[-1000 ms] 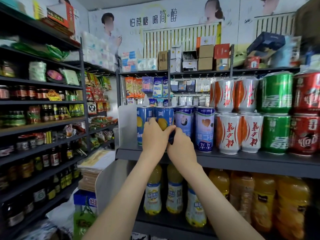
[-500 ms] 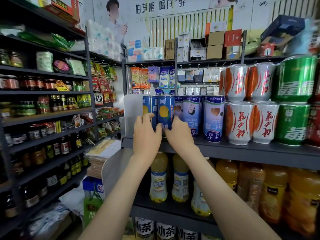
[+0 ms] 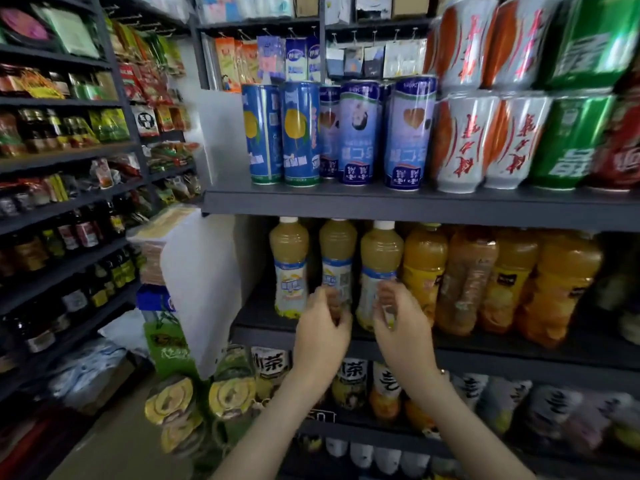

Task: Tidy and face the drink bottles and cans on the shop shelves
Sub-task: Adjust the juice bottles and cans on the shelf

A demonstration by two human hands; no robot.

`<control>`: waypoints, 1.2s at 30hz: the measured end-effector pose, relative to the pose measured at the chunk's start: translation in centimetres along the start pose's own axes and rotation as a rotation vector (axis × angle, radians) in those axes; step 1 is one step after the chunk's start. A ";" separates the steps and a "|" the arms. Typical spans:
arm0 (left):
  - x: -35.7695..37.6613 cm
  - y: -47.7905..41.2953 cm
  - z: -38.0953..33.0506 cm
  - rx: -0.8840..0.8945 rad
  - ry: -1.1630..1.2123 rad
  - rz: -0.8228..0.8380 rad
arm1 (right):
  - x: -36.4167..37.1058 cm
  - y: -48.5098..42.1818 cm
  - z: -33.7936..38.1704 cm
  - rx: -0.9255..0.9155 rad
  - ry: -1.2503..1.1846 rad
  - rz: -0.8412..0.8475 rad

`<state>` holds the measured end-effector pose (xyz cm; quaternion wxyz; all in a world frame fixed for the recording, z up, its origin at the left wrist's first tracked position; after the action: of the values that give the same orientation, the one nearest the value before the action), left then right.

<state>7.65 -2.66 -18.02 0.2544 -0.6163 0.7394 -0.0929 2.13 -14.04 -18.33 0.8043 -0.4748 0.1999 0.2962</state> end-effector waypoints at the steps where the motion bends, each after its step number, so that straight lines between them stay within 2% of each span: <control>1: 1.1 0.1 0.1 -0.005 0.004 0.024 | -0.1 0.5 -1.0 0.047 0.016 0.013; 7: 8.2 2.3 -0.9 0.076 0.026 0.134 | -3.6 3.6 -7.0 0.329 0.106 0.031; 12: 14.9 5.2 -3.2 0.031 -0.019 0.433 | -8.8 6.0 -12.5 0.492 0.223 -0.011; 14: 16.9 6.1 -4.1 0.001 -0.010 0.477 | -11.0 6.3 -14.7 0.538 0.253 -0.038; 21: 23.8 7.4 -7.9 0.018 0.062 0.394 | -16.6 5.8 -22.1 0.617 0.135 -0.095; 27: 30.5 8.3 -10.2 -0.025 0.075 0.263 | -20.5 4.2 -29.1 0.547 0.109 -0.160; 32: 33.5 8.5 -11.7 -0.076 0.090 0.164 | -20.9 1.5 -32.6 0.512 0.141 -0.137; 36: 34.2 8.5 -11.9 -0.080 0.069 0.165 | -20.0 -0.6 -33.2 0.496 0.127 -0.168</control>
<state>-9.34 -35.68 -20.69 0.2109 -0.5594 0.7991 -0.0632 -13.70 -49.29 -21.39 0.9037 -0.2956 0.2763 0.1400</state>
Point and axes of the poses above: each hand's wrist, its own y-axis away from the middle knuckle, its own x-axis out of the palm, z = x × y, the point moved 1 cm from there along -y, towards the middle knuckle, and after that the axes turned 15 degrees about y, right-handed, at the moved point
